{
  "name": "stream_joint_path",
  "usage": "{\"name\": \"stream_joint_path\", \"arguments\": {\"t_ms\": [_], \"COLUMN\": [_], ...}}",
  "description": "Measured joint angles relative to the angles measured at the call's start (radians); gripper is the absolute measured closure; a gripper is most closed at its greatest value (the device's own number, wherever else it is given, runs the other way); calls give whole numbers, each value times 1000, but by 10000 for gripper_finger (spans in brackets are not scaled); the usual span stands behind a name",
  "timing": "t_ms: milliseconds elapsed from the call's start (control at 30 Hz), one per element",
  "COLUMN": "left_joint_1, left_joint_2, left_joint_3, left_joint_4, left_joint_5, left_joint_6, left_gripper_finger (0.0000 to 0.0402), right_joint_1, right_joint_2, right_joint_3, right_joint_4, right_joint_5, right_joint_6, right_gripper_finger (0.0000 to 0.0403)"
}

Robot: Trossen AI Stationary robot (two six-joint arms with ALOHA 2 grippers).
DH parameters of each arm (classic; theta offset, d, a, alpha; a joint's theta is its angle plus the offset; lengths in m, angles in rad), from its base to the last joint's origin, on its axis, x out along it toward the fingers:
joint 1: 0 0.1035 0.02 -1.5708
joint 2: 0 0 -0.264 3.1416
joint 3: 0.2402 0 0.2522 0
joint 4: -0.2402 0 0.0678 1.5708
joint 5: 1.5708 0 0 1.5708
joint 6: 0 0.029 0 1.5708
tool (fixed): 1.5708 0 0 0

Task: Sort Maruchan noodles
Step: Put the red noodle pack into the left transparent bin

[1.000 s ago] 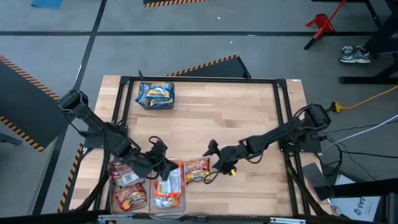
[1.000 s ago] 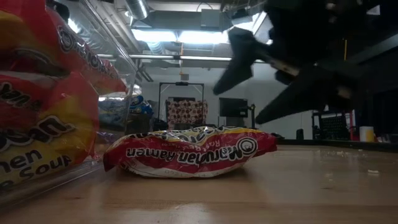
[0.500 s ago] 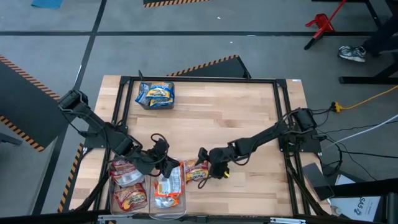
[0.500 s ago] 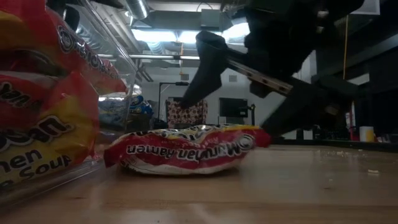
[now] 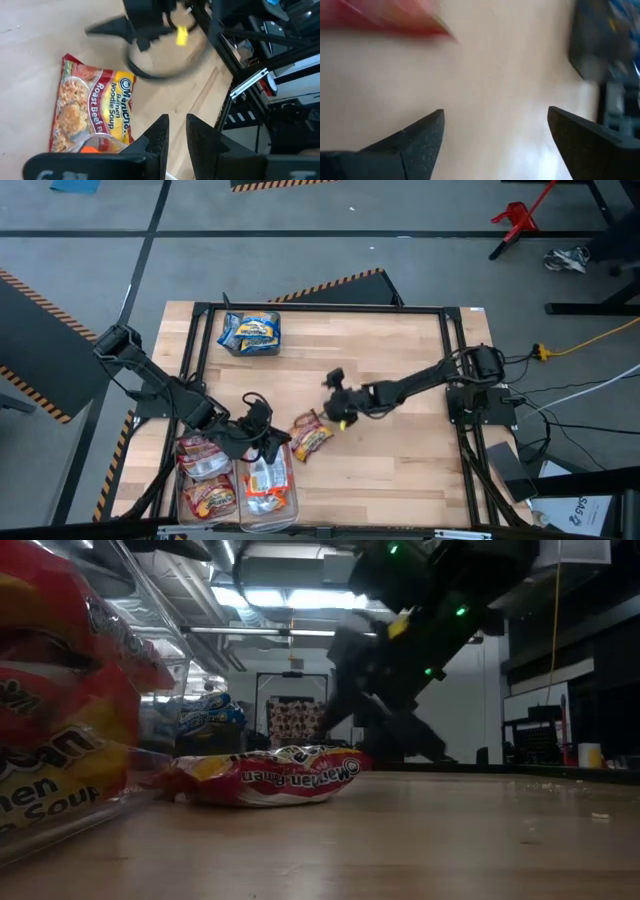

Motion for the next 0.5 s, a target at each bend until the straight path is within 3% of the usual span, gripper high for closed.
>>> {"name": "stream_joint_path", "arguments": {"t_ms": [67,133,200,367,500], "left_joint_1": [8,17,25,42,62], "left_joint_2": [0,0,0,0,0], "left_joint_3": [0,0,0,0,0], "left_joint_4": [0,0,0,-1,1], "left_joint_5": [-4,-6,-6,-4,-4], "left_joint_6": [0,0,2,58,79], "left_gripper_finger": [343,343,343,343,343], "right_joint_1": [-32,-56,-63,-31,27], "right_joint_2": [-21,-60,-111,-199,-164], "right_joint_3": [0,0,0,1,1], "right_joint_4": [-32,-58,-77,-37,5], "right_joint_5": [15,-43,-174,-619,-624], "right_joint_6": [0,17,62,124,54], "right_gripper_finger": [67,68,68,68,68]}}
